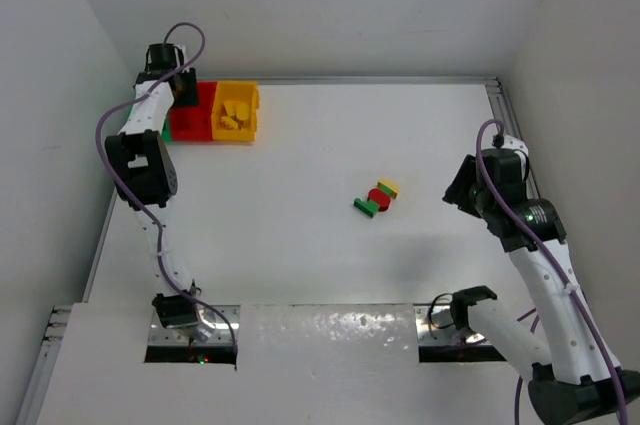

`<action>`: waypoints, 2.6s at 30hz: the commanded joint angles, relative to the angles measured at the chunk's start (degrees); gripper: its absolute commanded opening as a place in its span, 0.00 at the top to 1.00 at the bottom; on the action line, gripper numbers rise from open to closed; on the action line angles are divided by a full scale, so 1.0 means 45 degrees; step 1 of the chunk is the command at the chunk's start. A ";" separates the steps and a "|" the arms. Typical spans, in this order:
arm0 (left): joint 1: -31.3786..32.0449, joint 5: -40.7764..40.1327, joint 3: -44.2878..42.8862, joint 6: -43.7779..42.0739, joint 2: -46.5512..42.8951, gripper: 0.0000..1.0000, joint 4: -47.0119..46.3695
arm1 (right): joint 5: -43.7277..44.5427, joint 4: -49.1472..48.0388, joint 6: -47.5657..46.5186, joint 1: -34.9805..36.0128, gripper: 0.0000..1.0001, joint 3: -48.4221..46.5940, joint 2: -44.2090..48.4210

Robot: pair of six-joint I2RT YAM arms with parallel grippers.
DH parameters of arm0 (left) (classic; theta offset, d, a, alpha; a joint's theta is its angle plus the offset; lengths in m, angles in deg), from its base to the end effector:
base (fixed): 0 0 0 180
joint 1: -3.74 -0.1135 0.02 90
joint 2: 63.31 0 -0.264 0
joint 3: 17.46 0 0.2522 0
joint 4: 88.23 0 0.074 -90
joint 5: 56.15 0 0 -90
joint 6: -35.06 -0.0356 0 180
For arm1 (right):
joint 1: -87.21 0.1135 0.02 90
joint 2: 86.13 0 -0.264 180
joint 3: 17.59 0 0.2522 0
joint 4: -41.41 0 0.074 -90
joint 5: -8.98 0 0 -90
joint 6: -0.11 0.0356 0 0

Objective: Sort the legos into containers by color

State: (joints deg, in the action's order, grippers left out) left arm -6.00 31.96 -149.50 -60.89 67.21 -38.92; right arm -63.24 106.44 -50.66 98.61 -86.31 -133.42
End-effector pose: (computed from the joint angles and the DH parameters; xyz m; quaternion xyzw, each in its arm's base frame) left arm 0.5096 0.0887 0.2397 -0.0368 0.9321 0.0644 0.3546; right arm 0.1529 0.0197 0.3252 0.2775 0.8668 0.0380 0.4126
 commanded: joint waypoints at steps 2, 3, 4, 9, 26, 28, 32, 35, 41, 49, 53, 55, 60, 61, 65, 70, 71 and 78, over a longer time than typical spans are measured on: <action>0.0015 0.0362 -0.0435 -0.0181 -0.0059 0.60 -0.0556 | 0.0170 0.0033 -0.0044 0.0065 0.46 -0.0345 0.0118; 0.0015 0.0226 -0.0435 -0.0161 -0.0020 0.74 -0.0595 | 0.0189 0.0053 -0.0044 0.0045 0.46 -0.0365 0.0118; 0.0015 0.0109 -0.0454 -0.0122 0.0038 0.78 -0.0653 | 0.0170 0.0053 -0.0044 0.0064 0.46 -0.0365 0.0137; 0.0015 -0.0146 -0.0513 -0.0200 0.0390 0.91 -0.0615 | 0.0287 0.0267 -0.0064 0.0065 0.46 -0.0463 0.0235; 0.4201 0.1044 0.1181 -0.0917 -0.3941 0.45 0.0831 | -0.0629 0.0035 0.0033 0.0065 0.45 0.0220 0.0040; 0.5730 0.0928 0.2855 -0.1447 -0.5091 0.35 0.0772 | -0.0748 -0.0200 0.0190 0.0045 0.43 0.0376 -0.0077; 0.9381 0.1530 0.4485 -0.1509 -0.5762 0.00 0.0966 | -0.0846 -0.0494 0.0093 0.0045 0.41 0.0299 -0.0175; 1.1046 0.1554 0.4683 -0.1216 -0.5334 0.00 0.1084 | -0.0788 -0.0280 -0.0005 0.0065 0.41 0.0221 -0.0273; 1.4014 -0.0260 0.4507 -0.1274 -0.3596 0.00 0.0636 | -0.0729 -0.0357 0.0210 0.0065 0.41 0.0689 0.0097; 1.4390 -0.2022 0.2554 -0.0299 -0.0743 0.00 0.0578 | -0.0553 0.0034 0.0171 0.0065 0.41 0.0689 0.0274; 1.4429 -0.1805 0.2456 0.0015 -0.0509 0.00 -0.0223 | -0.0553 -0.0025 0.0229 0.0045 0.41 0.0807 0.0352; 1.4429 -0.2000 0.2261 0.0112 -0.0216 0.00 -0.0321 | -0.0553 -0.0006 0.0210 0.0065 0.41 0.0788 0.0333; 1.4429 -0.2080 0.2086 0.0385 0.0370 0.00 -0.0556 | -0.0436 -0.0005 0.0171 0.0065 0.41 0.0690 0.0293; 1.4429 -0.1983 0.2046 0.0425 0.0429 0.00 -0.0479 | -0.0455 0.0014 0.0171 0.0065 0.41 0.0670 0.0293; 1.4429 -0.1904 0.2142 0.0698 0.0333 0.02 -0.0264 | -0.0377 0.0053 0.0112 0.0065 0.41 0.0573 0.0293; 1.4429 -0.1846 0.2593 0.0718 -0.0078 0.15 -0.0478 | -0.0338 0.0053 0.0073 0.0045 0.41 0.0650 0.0274; 1.4429 -0.1845 0.2593 0.0718 -0.0040 0.23 -0.0517 | -0.0357 0.0014 0.0073 0.0064 0.41 0.0651 0.0274; 1.4429 -0.1611 0.2651 0.1011 0.0195 0.41 -0.0147 | -0.0299 0.0092 -0.0063 0.0064 0.41 0.0378 0.0196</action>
State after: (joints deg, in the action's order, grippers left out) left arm 59.14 23.94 -138.05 -57.53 69.13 -39.55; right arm -66.00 106.74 -50.27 98.61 -82.81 -132.43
